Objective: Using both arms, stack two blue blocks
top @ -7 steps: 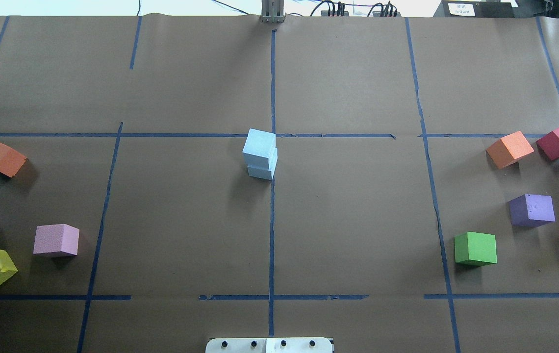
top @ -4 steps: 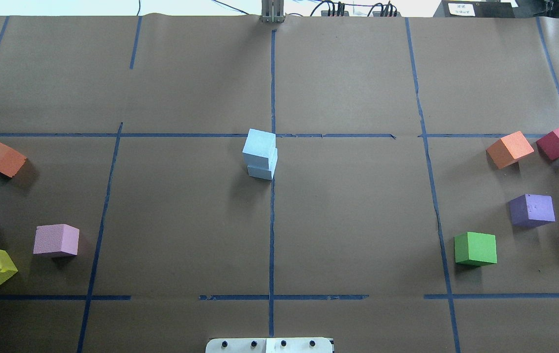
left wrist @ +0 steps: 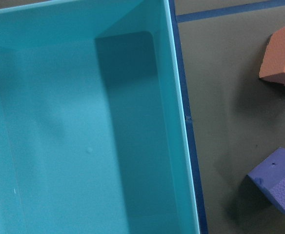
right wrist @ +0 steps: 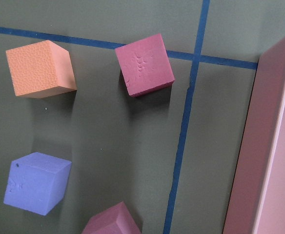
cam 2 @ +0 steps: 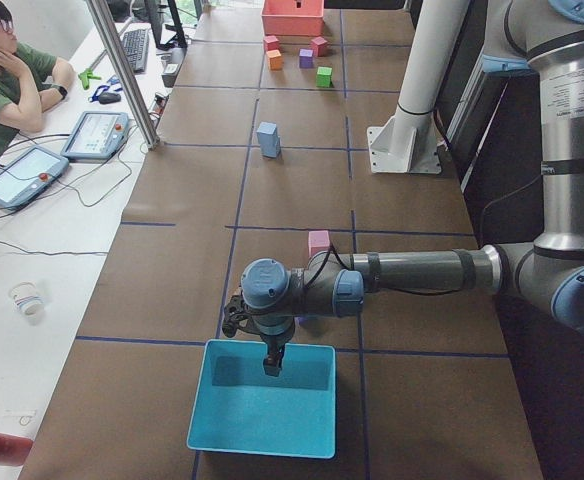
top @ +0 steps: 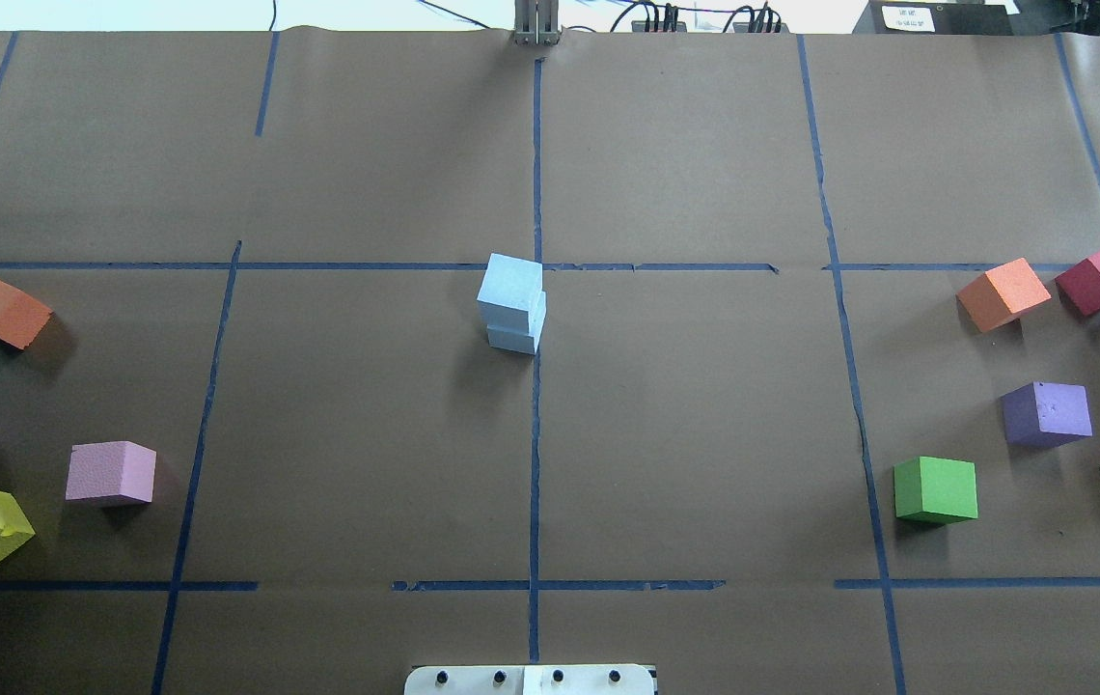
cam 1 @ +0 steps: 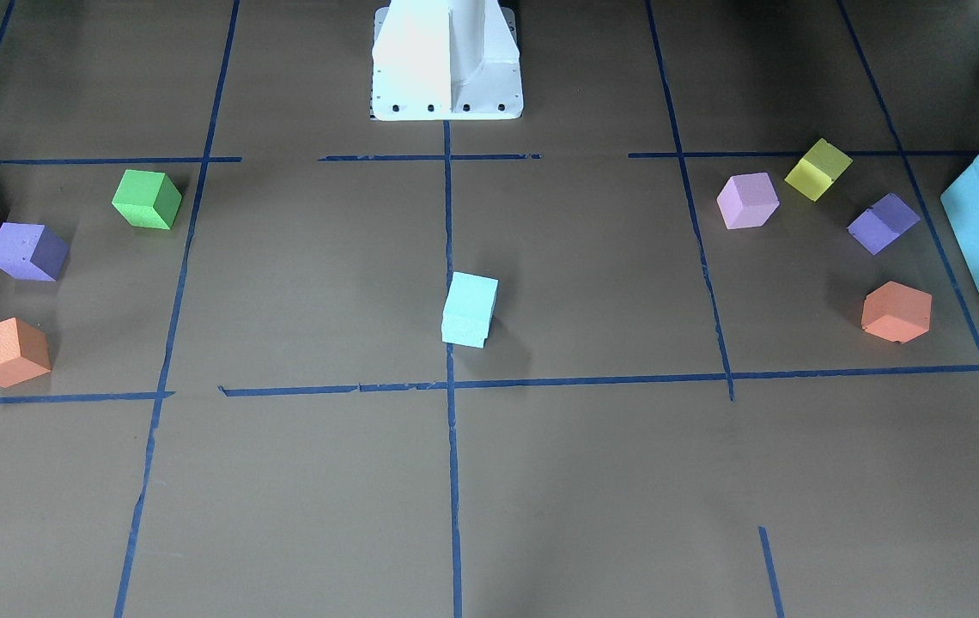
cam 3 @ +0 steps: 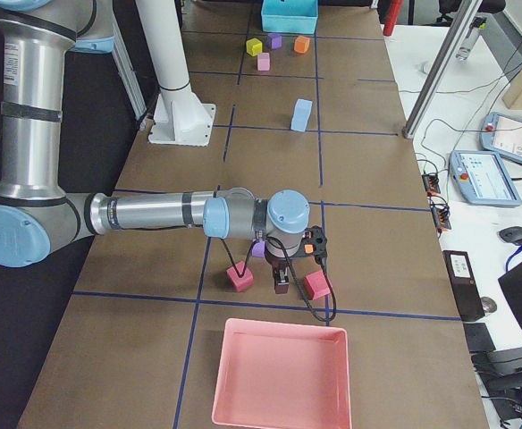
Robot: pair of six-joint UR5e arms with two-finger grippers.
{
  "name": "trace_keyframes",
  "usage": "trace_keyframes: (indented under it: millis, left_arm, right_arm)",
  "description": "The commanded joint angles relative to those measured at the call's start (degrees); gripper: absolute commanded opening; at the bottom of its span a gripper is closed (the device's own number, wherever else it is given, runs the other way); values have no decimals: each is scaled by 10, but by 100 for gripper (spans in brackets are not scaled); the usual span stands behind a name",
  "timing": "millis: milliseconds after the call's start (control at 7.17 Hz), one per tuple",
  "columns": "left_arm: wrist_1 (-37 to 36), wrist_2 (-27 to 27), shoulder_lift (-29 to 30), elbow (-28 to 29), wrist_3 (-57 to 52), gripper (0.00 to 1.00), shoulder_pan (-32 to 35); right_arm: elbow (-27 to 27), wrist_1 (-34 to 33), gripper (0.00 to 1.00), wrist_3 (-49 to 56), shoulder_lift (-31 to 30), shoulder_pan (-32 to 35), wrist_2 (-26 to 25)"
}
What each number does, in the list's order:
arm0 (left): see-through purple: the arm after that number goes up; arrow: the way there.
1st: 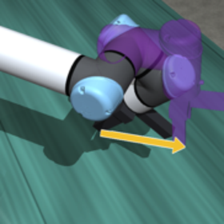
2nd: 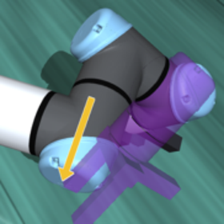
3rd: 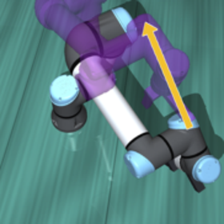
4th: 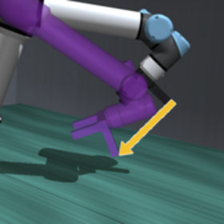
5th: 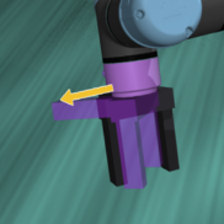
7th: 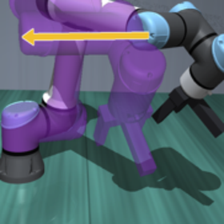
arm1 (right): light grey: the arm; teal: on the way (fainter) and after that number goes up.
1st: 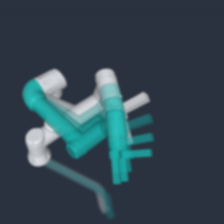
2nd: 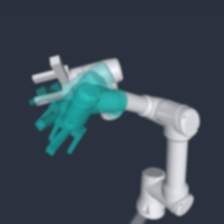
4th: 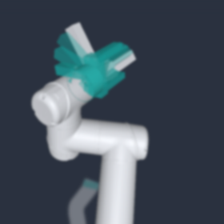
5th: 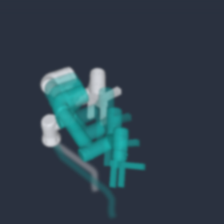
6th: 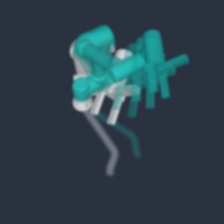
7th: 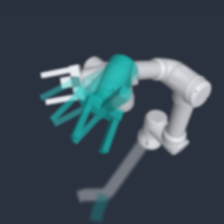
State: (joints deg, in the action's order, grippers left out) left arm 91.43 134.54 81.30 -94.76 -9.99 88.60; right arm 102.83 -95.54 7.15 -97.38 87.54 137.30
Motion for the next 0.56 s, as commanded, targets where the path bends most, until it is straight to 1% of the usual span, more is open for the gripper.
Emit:
trace_keyframes:
  millis: [0,419]
  left_arm:
    - [1,0,0,1,1,100,-1]
    - [2,0,0,1,0,100,-1]
  right_arm:
    - [0,-1,100,-1,0,-1,1]
    - [-3,-1,100,-1,0,-1,1]
